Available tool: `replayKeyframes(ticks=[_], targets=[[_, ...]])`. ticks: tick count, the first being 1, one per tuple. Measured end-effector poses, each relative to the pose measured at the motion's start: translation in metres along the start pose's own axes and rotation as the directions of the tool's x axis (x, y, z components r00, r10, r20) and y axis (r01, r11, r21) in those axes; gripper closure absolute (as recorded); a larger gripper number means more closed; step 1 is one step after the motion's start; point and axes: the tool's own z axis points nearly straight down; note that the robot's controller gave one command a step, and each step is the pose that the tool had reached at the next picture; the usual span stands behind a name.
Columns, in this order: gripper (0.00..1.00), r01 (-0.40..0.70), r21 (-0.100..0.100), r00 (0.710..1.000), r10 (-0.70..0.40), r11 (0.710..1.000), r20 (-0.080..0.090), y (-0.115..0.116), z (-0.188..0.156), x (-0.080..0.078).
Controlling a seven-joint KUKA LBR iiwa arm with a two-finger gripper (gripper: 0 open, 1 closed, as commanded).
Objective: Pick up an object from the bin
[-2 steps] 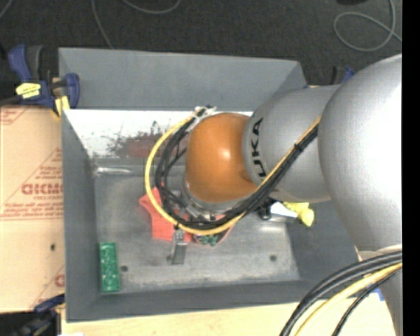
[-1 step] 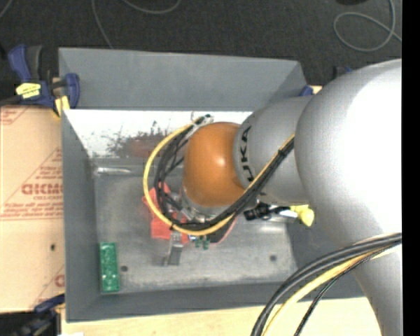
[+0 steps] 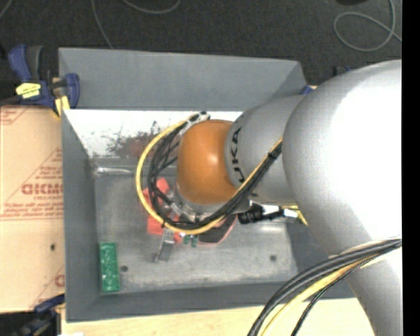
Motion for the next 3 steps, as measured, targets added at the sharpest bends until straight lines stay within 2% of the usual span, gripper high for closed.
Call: replayKeyframes(ticks=[1,2,3], targets=[[0.00,-0.028,0.000,1.000,0.028,1.000,-0.001,0.006,0.000,0.002],[1.00,0.648,0.001,0.761,-0.648,0.761,0.006,0.059,0.000,-0.003],[1.00,0.663,0.000,0.749,-0.663,0.749,0.007,0.061,0.000,-0.003]])
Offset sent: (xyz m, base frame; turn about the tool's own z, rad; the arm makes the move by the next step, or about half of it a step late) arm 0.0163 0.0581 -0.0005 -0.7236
